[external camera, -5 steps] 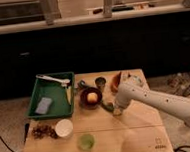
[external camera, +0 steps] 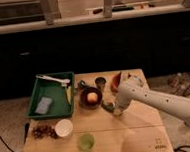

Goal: Place pepper in paper cup

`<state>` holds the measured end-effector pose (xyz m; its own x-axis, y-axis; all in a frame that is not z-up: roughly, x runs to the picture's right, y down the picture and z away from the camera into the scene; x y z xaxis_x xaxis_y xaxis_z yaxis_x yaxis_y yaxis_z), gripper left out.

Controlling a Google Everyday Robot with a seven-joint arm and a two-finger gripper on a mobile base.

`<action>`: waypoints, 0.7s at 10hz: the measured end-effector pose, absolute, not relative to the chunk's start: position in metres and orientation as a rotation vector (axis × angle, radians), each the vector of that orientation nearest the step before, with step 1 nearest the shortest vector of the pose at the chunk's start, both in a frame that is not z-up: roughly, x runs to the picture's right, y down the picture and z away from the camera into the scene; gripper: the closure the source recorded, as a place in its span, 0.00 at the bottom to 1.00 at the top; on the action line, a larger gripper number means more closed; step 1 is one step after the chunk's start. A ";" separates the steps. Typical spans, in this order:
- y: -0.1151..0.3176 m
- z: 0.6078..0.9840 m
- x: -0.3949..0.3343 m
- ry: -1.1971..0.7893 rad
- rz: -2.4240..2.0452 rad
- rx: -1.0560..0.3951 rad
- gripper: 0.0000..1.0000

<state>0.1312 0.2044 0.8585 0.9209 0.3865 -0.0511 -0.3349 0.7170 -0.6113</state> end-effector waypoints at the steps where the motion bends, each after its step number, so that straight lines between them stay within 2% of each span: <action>1: 0.190 0.847 0.128 -0.099 0.369 -0.639 0.99; 4: 0.151 0.812 0.122 -0.114 0.293 -0.599 0.99; 7: 0.136 0.802 0.120 -0.109 0.252 -0.578 0.99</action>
